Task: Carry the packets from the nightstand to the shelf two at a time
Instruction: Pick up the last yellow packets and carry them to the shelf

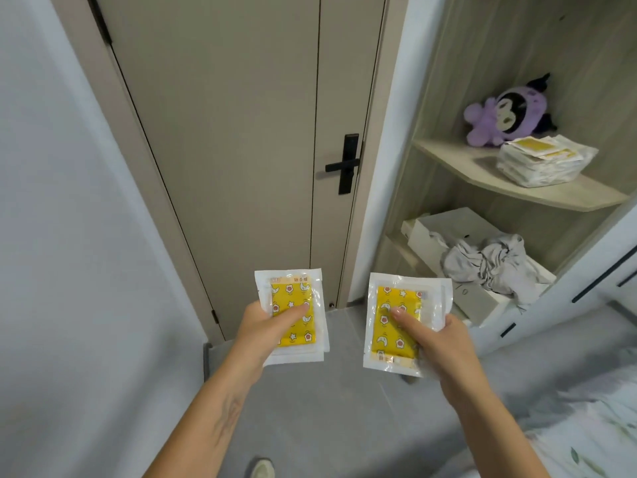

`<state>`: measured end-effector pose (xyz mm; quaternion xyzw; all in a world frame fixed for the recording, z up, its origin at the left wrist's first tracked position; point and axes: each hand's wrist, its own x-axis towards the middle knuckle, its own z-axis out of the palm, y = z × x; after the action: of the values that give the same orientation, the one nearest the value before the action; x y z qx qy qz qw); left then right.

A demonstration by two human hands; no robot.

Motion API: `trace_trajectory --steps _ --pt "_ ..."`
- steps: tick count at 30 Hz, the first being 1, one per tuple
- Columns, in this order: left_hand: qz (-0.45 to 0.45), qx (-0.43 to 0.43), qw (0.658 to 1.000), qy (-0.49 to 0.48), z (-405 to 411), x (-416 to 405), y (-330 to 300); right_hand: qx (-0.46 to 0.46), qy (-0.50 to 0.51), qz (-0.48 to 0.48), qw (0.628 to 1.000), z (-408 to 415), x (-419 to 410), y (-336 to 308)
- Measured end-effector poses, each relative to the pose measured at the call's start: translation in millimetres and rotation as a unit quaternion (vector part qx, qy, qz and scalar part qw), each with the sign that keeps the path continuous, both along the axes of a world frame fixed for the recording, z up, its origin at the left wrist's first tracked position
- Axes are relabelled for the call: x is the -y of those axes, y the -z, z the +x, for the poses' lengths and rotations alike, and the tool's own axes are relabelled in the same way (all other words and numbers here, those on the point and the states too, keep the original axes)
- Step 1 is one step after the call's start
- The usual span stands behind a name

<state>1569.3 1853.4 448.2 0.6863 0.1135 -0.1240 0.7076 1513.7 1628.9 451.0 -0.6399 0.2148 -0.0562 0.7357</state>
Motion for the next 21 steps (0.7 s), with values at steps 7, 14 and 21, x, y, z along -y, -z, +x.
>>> trace_trajectory --steps 7,14,21 --pt "0.0 0.017 0.998 0.062 167.2 -16.9 -18.1 0.008 0.052 0.008 0.999 138.5 -19.9 -10.0" --pt "-0.009 0.009 0.991 0.133 263.7 24.5 -19.5 -0.002 0.135 0.009 0.991 195.0 7.2 -16.3" --pt "-0.019 -0.01 0.974 0.226 318.0 98.8 -20.5 -0.007 0.213 -0.007 0.977 229.5 64.5 -26.7"
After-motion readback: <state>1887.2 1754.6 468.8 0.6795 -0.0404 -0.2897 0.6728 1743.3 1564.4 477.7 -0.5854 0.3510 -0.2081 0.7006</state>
